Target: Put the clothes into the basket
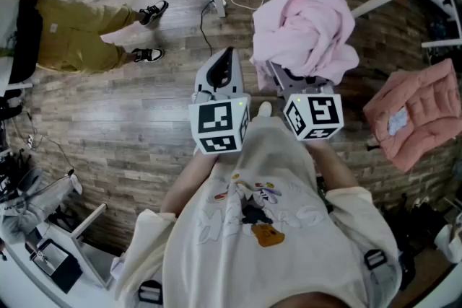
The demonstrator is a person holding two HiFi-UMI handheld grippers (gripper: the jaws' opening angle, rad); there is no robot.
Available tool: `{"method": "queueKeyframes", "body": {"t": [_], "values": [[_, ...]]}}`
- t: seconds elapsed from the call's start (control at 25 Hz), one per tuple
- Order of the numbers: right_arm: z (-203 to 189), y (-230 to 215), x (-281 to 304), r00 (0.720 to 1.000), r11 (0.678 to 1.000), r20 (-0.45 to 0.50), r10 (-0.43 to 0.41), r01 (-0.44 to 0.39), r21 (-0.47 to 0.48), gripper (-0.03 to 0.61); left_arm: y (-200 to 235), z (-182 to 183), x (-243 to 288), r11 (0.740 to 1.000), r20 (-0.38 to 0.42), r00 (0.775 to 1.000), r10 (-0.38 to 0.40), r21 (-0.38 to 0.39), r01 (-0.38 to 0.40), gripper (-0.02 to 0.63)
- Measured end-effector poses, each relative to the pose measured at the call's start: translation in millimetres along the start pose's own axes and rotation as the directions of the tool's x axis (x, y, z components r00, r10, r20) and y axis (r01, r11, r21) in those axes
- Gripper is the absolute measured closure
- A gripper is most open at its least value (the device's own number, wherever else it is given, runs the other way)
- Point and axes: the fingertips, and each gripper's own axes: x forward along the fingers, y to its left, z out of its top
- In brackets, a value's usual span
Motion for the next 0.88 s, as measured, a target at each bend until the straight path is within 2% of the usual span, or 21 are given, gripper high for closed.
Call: {"method": "queueKeyframes", "body": {"t": [0.44,0.72,0.88], "values": [[-8,4,0,1.000,1.000,0.017,-0.014,0.013,0.011,0.172,15,-9,2,1.000,0.006,1.000,0.000,0.022,0.000,0.614],[-9,9,2,1.000,1.000,0.009,-0.004,0.005,-0.009,0.172,27,-12,0,1.000,0.007,1.000,0.011,-0.006,-0.011,0.614],[-5,16,15,1.000,1.000,0.003,-0.007,0.007,-0.023,0.172,49,-10,-4,1.000,0.013,1.000,0.019,-0.021,-0.018,0.614]]}}
